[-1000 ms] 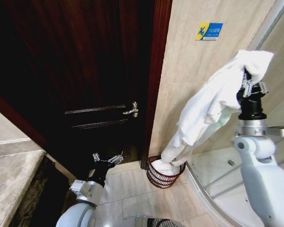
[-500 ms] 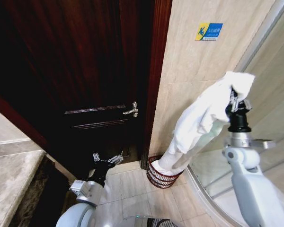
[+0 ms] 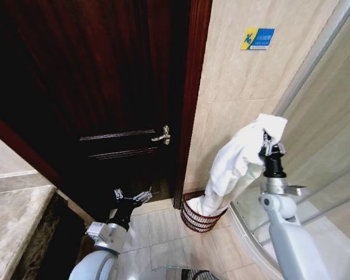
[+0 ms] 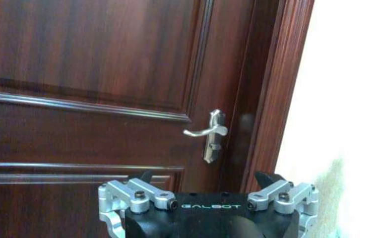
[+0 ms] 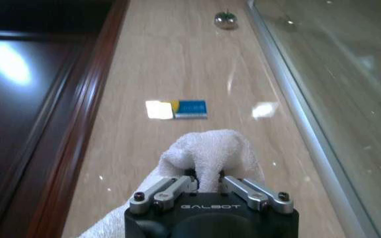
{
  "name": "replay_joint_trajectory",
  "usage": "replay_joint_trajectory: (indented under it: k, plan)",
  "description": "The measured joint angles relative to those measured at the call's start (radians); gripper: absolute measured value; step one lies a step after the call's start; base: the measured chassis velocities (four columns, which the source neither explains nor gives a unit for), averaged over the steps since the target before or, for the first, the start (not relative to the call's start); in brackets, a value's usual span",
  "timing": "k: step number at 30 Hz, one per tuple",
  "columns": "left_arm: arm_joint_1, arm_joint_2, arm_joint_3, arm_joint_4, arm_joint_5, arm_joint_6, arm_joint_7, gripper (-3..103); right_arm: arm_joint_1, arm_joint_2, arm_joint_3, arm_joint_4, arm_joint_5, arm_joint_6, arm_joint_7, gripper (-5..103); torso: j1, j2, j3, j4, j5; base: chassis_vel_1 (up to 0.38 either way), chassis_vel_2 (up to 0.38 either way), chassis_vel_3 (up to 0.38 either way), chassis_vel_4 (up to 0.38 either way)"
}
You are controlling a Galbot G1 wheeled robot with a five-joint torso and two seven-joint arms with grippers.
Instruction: Discard the used towel into the hamper.
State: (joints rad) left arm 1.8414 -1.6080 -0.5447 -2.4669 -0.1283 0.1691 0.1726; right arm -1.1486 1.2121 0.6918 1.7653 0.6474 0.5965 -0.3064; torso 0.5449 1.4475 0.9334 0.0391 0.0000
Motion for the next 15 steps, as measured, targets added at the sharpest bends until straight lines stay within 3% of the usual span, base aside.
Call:
replay_joint_trajectory:
  k: [15]
  plan:
    - [0.000,0.000,0.000,0.000,0.000,0.000,0.000,100,-0.016,0.100,-0.061,-0.217,-0.054,0.103,-0.033,9,0.000,0.000,0.000,0.0000,0.0000,0.000,0.000,0.000,0.000]
